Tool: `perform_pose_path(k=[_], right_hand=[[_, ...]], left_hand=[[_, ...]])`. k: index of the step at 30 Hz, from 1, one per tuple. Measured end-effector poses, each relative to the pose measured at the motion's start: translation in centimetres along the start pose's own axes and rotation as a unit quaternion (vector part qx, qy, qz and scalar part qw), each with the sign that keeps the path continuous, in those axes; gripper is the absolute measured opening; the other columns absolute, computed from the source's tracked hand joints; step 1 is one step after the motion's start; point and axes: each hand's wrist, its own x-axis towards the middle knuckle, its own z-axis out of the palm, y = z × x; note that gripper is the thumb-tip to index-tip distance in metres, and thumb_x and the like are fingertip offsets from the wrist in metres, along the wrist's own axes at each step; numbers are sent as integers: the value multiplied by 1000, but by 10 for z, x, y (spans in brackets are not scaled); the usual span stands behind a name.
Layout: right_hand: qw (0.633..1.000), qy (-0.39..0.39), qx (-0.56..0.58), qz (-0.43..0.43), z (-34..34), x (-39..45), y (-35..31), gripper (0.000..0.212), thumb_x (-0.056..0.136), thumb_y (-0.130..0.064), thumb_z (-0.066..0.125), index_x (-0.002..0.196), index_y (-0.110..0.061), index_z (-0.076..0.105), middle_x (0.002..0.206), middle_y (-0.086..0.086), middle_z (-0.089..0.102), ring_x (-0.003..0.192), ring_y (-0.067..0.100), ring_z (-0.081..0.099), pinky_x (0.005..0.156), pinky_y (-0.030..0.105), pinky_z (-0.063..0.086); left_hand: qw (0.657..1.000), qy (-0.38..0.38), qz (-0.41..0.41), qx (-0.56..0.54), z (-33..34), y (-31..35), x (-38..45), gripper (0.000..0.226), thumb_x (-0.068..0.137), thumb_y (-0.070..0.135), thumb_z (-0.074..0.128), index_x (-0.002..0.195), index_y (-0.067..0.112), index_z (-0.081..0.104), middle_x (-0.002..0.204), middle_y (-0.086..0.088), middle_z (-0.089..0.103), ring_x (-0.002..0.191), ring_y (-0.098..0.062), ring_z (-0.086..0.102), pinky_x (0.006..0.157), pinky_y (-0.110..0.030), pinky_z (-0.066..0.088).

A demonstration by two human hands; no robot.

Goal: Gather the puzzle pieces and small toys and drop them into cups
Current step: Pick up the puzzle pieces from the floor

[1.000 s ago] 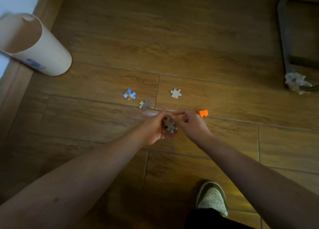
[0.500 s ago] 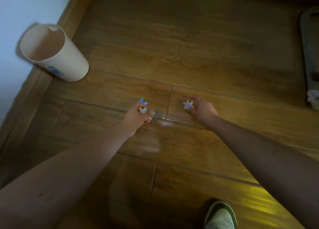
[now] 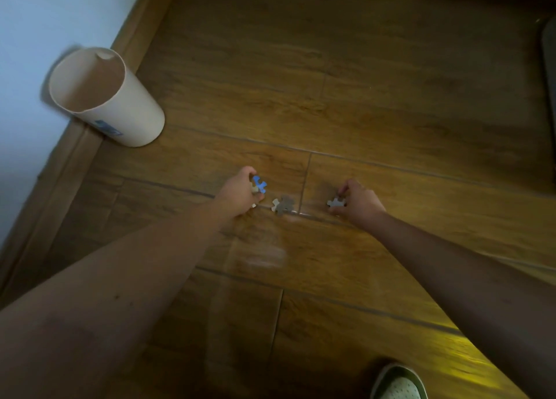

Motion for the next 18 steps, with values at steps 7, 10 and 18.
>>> perform_pose_path(k=[7,10,18], right_hand=[[998,-11,-59,-1,-2,-9,0,51,74,-36,81,114,-23,52,99,4,66,88,23,64,75,39,55],[996,-18,-88,10,-3,-12,0,38,76,-39,79,101,-23,55,102,4,66,89,22,63,71,35,52],[995,13,-94,20,-2,-24,3,51,74,-39,80,111,-20,50,108,8,66,95,29,63,72,36,49]], left_hand=[[997,25,-11,67,-2,8,6,43,81,27,76,113,17,49,107,-6,61,91,-19,56,72,-32,44],[996,37,5,79,-1,6,4,42,80,26,76,111,16,49,106,-6,56,86,-20,53,72,-32,43],[995,61,40,61,1,-4,-6,40,79,30,77,105,20,47,100,-2,60,83,-17,54,67,-31,41]])
